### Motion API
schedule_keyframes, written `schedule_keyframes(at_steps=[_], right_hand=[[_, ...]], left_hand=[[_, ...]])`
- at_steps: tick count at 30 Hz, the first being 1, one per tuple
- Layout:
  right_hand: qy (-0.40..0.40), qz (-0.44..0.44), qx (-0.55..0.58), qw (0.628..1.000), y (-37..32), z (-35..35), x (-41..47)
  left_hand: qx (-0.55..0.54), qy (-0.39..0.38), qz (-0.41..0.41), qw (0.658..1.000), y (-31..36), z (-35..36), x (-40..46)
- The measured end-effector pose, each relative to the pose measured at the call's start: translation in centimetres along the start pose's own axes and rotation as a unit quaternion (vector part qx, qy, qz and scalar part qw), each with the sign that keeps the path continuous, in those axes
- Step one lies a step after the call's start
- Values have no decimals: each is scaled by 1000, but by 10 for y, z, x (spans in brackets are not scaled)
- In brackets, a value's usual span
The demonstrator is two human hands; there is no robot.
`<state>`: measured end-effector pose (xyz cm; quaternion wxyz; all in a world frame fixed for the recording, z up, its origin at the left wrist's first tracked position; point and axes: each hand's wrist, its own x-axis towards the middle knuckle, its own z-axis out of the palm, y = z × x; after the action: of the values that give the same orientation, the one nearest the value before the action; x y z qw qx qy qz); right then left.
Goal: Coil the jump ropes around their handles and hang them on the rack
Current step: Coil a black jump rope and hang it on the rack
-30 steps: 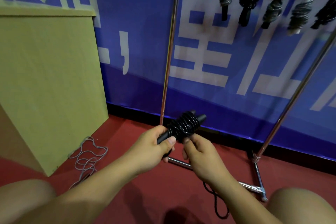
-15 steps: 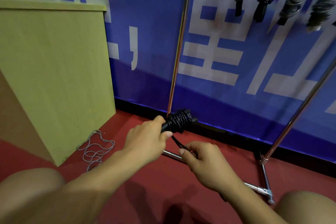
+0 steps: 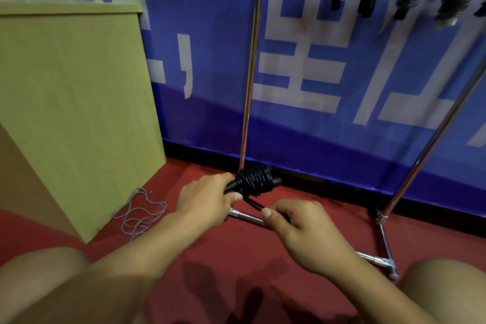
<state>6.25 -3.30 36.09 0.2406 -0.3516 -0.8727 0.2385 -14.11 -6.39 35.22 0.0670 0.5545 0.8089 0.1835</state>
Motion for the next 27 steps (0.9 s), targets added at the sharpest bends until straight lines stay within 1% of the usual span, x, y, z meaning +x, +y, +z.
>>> schedule_keyframes(at_steps=[2,4,9,14,17,20,22,25,26,27], right_hand=[[-1,-10,-16,1000,-1,-1,-3],[1,8,-13,1000,0,-3,-3],[17,75,55,996,5,-10,1],[48,83,64,993,6,-9,3],[66,95,74,991,8,-6,7],[95,94,31,991,12,-9,13],[108,84,-2,991,15,-15,16],[115,109,-6,987,21,-23,15],[114,127,12,985,25,-25,15],[106,152,53,981,26,-28,15]], left_hand=[[-3,-7,-2,1000,-1,2,1],[5,-5,2,1000,-1,3,1],[47,-19,46,998,2,4,-1],[78,-69,115,988,11,8,-10],[86,-98,171,977,17,12,-15],[96,-107,241,960,22,10,-19],[106,-91,277,950,23,5,-22],[71,-61,314,945,21,2,-21],[45,-66,320,944,20,1,-21],[11,-85,320,943,19,0,-21]])
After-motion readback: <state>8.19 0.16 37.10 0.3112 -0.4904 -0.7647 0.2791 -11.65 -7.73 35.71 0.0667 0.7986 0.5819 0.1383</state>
